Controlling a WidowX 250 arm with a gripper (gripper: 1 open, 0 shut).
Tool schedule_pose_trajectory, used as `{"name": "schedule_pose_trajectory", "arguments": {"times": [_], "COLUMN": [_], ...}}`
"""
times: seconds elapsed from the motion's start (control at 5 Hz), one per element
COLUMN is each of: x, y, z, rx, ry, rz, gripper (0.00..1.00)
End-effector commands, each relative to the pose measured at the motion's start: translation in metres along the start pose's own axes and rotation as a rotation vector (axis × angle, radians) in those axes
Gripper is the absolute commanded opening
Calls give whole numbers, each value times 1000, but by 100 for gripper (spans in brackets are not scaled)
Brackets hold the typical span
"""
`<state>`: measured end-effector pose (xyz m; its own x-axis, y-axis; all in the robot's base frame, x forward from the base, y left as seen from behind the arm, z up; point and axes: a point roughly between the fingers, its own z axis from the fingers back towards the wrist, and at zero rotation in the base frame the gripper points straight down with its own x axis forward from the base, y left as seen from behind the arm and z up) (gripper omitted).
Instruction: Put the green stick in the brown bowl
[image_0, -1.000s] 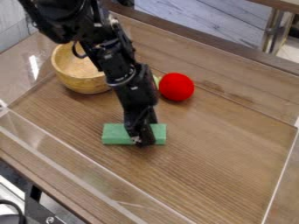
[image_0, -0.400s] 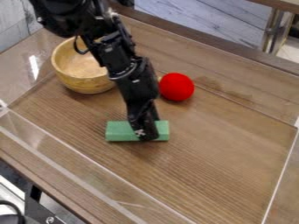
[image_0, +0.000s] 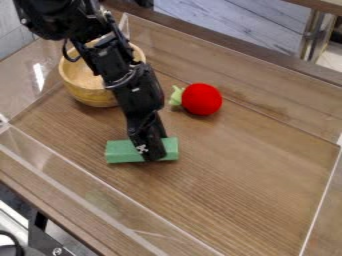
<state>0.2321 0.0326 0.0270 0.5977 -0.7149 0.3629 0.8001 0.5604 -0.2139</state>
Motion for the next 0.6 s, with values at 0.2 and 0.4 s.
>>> {"name": "schedule_pose_trajectory", "arguments": {"times": [0.2, 0.4], "x": [0, 0], "y": [5, 3], "z": [8, 33], "rx": [6, 13], "ry": [-38, -34], "rz": [66, 52], "gripper": [0, 0]}}
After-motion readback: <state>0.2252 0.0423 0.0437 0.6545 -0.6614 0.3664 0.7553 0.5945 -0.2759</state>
